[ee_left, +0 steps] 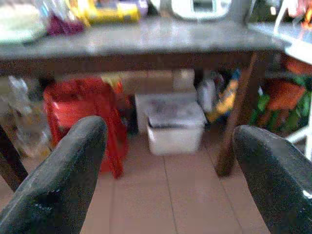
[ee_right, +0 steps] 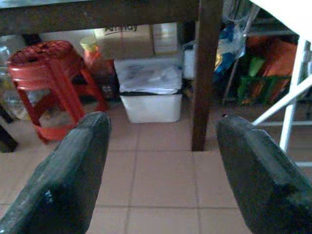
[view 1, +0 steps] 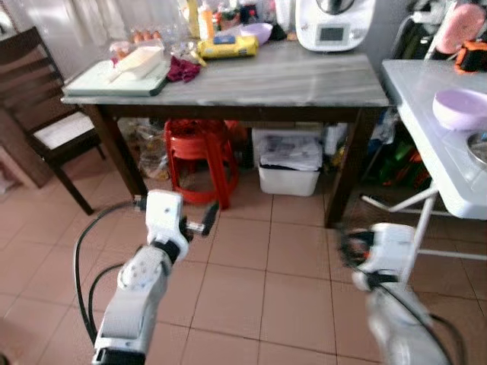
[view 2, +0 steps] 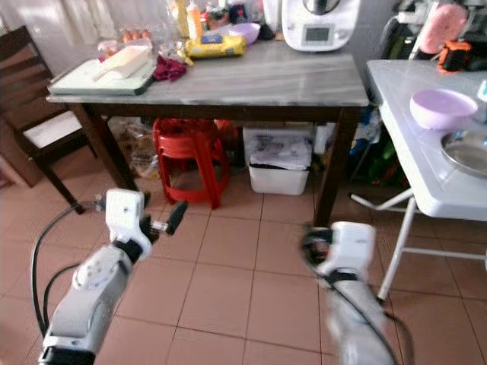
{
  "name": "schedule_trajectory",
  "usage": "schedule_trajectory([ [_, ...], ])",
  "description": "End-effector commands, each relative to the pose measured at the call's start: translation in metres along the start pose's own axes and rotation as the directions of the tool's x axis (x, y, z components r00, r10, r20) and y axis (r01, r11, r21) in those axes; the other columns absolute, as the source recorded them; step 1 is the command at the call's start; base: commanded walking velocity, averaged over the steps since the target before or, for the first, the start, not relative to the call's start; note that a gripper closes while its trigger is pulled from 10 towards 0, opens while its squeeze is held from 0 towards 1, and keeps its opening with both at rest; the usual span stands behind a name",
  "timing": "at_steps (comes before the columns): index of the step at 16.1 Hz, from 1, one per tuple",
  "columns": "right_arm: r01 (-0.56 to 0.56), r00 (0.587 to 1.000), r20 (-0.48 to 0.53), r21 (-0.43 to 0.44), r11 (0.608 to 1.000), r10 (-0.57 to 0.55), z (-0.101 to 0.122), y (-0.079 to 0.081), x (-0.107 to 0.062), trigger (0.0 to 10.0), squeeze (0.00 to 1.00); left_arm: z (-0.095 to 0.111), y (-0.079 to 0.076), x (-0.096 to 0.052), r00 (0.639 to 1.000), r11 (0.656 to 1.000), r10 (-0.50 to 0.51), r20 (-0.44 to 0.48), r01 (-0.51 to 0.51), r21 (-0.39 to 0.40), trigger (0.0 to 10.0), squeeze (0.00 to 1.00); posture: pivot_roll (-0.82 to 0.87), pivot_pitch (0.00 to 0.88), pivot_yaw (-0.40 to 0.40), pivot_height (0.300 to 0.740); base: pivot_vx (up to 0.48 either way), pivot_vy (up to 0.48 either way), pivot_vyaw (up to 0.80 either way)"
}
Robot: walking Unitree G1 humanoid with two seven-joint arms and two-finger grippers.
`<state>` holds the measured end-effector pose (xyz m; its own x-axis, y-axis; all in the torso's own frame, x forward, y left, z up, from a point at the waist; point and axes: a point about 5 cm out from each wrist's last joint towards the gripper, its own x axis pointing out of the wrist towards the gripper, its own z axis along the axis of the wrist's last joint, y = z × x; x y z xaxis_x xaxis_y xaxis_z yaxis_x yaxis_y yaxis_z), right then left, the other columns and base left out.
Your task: Setting the table
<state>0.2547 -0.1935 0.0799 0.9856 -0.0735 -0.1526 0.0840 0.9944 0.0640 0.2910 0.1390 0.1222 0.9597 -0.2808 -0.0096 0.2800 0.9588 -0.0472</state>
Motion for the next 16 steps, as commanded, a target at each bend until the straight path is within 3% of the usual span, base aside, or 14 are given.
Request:
schedule_trajectory([
  [1,-0.021,1.000,0.000,-0.006,1.000,0.021,-0.001,0.010,-0.001,10.0,0.00,0.016,0.013,-0.001,0.997,0.997,0.072,0.043,-0.073,0.032,10.0,0.00,-0.09,0.019,0.084,0.740,0.000,0.000,0.00],
  [4,-0.030,1.000,0.000,-0.020,0.999,0.030,-0.002,0.012,-0.002,10.0,0.00,0.028,0.021,-0.010,0.986,0.984,0.112,0.127,-0.128,0.122,10.0,0.00,-0.08,0.032,0.103,0.740,0.000,0.000,0.00],
  [5,-0.038,0.999,0.016,-0.038,0.999,0.038,0.003,0.016,-0.005,10.0,0.00,0.015,0.023,-0.022,0.989,0.983,0.130,0.072,-0.138,0.123,10.0,0.00,-0.09,0.040,0.086,0.740,0.000,0.000,0.00],
  [6,-0.041,0.999,0.023,-0.043,0.998,0.042,0.005,0.018,-0.006,10.0,0.00,0.013,0.024,-0.025,0.990,0.984,0.131,0.059,-0.137,0.118,10.0,0.00,-0.09,0.040,0.086,0.740,0.000,0.000,0.00],
  [8,-0.059,0.998,0.025,-0.052,0.997,0.060,0.001,0.031,-0.007,10.0,0.00,-0.016,0.033,-0.040,0.990,0.981,0.134,-0.039,-0.127,0.146,10.0,0.00,-0.06,0.033,0.058,0.740,0.000,0.000,0.00],
  [10,-0.065,0.998,-0.022,-0.041,0.997,0.064,-0.015,0.026,-0.007,10.0,0.00,-0.021,0.039,-0.039,0.980,0.971,0.192,-0.044,-0.183,0.154,10.0,0.00,-0.04,0.045,0.061,0.740,0.000,0.000,0.00],
  [11,-0.056,0.998,-0.041,-0.081,0.995,0.053,-0.022,0.021,-0.006,10.0,0.00,-0.021,0.040,-0.037,0.978,0.966,0.204,-0.039,-0.195,0.167,10.0,0.00,-0.04,0.042,0.061,0.740,0.000,0.000,0.00],
  [12,-0.052,0.998,-0.025,-0.096,0.994,0.049,-0.017,0.020,-0.005,10.0,0.00,-0.024,0.040,-0.037,0.978,0.966,0.202,-0.046,-0.192,0.172,10.0,0.00,-0.04,0.058,0.061,0.740,0.000,0.000,0.00],
  [14,-0.075,0.988,0.129,-0.112,0.991,0.089,0.031,0.030,-0.004,10.0,0.00,-0.029,0.041,-0.037,0.979,0.966,0.197,-0.053,-0.185,0.180,10.0,0.00,-0.05,0.055,0.050,0.740,0.000,0.000,0.00],
  [16,-0.074,0.970,0.222,-0.136,0.988,0.103,0.057,0.032,-0.002,10.0,0.00,-0.033,0.037,-0.036,0.978,0.967,0.201,-0.053,-0.190,0.168,10.0,0.00,-0.06,0.039,0.053,0.740,0.000,0.000,0.00],
])
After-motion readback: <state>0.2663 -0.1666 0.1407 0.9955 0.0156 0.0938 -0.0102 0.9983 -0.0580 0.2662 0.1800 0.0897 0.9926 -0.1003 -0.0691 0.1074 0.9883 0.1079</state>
